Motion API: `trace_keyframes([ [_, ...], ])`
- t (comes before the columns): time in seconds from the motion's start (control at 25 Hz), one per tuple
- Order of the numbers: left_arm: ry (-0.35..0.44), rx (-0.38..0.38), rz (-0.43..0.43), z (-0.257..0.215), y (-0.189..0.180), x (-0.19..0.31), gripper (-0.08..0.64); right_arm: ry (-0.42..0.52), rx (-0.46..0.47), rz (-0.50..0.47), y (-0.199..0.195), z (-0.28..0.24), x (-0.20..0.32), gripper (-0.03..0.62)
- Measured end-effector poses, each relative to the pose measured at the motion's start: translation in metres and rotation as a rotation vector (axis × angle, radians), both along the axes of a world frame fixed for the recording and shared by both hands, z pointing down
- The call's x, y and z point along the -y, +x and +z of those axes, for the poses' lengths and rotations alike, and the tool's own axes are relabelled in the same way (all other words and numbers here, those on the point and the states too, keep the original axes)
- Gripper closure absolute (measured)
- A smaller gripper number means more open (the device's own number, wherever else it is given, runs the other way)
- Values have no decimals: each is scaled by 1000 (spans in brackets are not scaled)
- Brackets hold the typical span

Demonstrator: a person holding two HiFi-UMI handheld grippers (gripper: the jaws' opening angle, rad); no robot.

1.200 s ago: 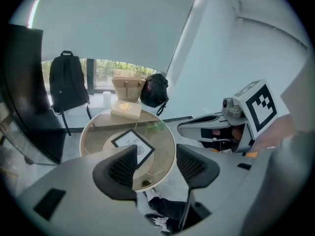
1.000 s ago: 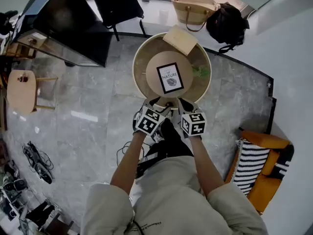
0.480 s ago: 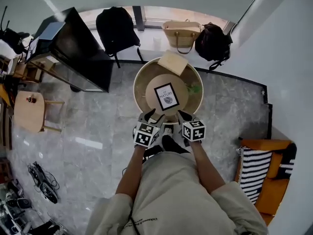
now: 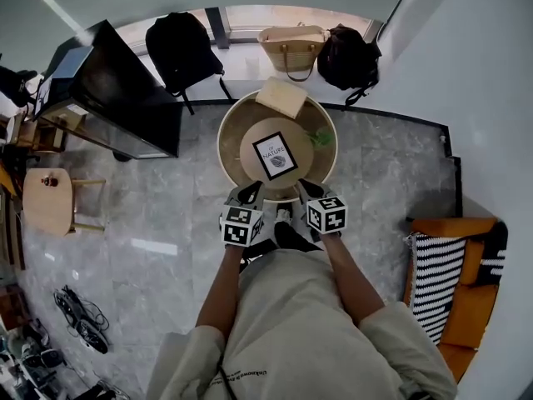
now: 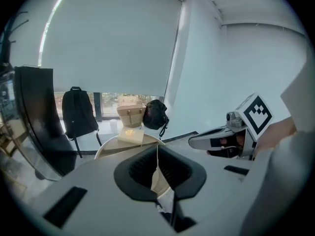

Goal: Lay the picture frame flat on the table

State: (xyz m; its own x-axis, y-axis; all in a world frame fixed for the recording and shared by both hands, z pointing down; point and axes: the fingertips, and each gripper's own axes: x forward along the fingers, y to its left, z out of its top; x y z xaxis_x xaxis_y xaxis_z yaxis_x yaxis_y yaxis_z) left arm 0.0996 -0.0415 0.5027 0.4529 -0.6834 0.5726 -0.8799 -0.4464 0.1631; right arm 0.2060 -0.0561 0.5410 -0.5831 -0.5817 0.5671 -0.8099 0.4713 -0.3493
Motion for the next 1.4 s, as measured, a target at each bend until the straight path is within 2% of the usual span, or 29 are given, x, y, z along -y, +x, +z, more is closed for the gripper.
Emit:
trace_keyframes([
  [0.28,-1,9,-7,-3,-7,-11,537,14,-13,-11,-4,0,-2,560],
  [0.56,9,-66,-38,-9,-7,-13,537,20,-33,-26,0,3,-7,560],
  [1.4,-2,-64,-53,-7,-2,-18,537,17,-33,-33,0,1,-12,560],
])
